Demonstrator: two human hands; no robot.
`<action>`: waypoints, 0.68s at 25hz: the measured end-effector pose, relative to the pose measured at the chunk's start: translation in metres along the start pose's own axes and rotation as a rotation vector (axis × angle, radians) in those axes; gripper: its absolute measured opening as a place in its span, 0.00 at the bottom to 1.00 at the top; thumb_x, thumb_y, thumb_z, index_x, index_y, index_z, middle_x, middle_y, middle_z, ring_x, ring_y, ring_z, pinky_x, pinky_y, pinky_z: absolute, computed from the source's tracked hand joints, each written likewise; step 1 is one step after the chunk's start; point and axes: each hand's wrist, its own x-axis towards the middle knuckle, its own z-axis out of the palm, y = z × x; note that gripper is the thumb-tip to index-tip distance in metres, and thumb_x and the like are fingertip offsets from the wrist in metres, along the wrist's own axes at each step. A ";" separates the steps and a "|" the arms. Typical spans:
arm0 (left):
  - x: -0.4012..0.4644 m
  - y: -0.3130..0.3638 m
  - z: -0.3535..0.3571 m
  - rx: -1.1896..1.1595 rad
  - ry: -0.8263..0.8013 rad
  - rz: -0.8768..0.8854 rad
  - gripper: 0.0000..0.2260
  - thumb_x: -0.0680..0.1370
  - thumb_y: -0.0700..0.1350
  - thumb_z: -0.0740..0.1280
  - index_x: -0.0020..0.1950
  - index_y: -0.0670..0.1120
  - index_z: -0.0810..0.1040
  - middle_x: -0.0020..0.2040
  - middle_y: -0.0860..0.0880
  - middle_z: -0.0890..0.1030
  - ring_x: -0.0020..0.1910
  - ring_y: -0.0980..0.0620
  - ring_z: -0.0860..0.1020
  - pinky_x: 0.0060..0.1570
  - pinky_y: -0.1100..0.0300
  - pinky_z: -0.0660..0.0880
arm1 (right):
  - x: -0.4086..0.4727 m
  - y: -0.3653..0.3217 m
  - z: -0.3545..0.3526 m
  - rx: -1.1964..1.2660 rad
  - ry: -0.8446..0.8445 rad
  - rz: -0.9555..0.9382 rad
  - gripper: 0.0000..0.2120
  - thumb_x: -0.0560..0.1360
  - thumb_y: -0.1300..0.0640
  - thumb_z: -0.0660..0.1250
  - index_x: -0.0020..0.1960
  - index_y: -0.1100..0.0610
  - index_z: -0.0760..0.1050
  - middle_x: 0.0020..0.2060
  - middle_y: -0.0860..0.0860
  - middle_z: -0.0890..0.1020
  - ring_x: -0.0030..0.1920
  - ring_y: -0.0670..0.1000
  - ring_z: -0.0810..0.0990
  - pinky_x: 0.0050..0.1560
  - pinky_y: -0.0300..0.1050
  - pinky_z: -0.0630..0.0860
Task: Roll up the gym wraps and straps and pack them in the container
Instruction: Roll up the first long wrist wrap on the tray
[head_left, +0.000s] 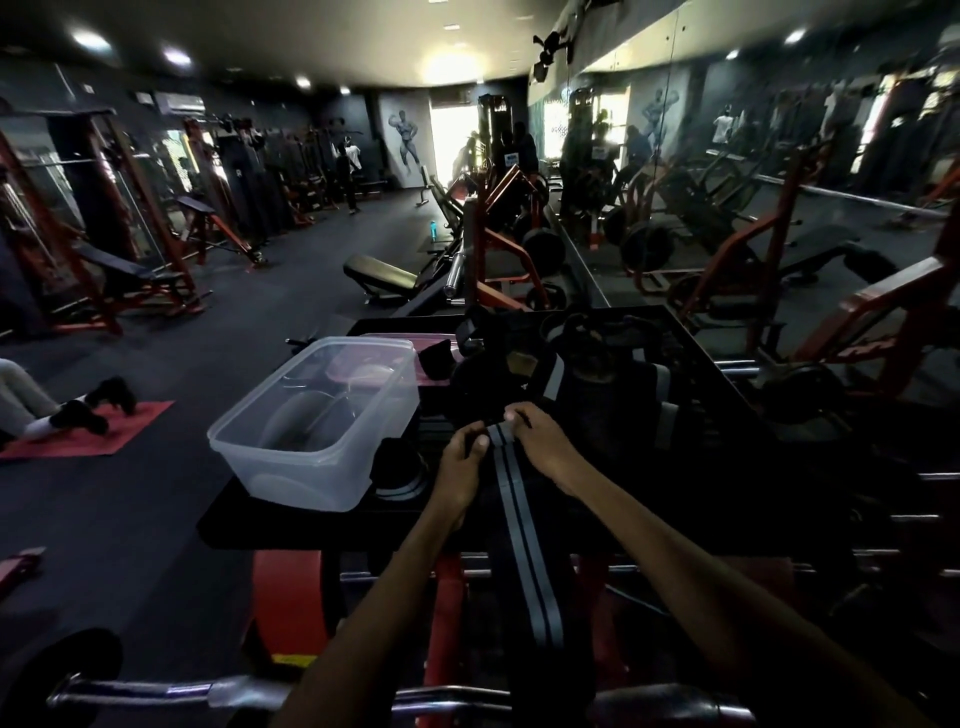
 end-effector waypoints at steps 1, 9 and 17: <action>0.000 0.000 0.000 0.008 0.000 0.003 0.15 0.81 0.38 0.58 0.68 0.39 0.68 0.60 0.46 0.73 0.60 0.53 0.71 0.57 0.65 0.69 | -0.002 -0.001 0.003 -0.008 -0.013 0.032 0.14 0.82 0.57 0.53 0.63 0.61 0.71 0.52 0.51 0.74 0.52 0.48 0.71 0.44 0.32 0.69; 0.003 -0.003 -0.002 -0.018 0.019 0.013 0.11 0.81 0.38 0.58 0.62 0.43 0.71 0.61 0.45 0.74 0.61 0.48 0.72 0.63 0.54 0.70 | 0.006 0.003 -0.008 0.046 -0.069 0.037 0.15 0.77 0.54 0.65 0.55 0.67 0.77 0.55 0.64 0.79 0.58 0.61 0.77 0.61 0.55 0.73; 0.004 -0.006 -0.005 -0.028 0.054 0.029 0.10 0.79 0.36 0.61 0.59 0.44 0.72 0.57 0.45 0.75 0.58 0.48 0.74 0.60 0.52 0.72 | -0.004 0.000 -0.011 0.022 -0.072 -0.033 0.12 0.78 0.53 0.63 0.57 0.59 0.77 0.47 0.45 0.77 0.45 0.41 0.75 0.37 0.27 0.70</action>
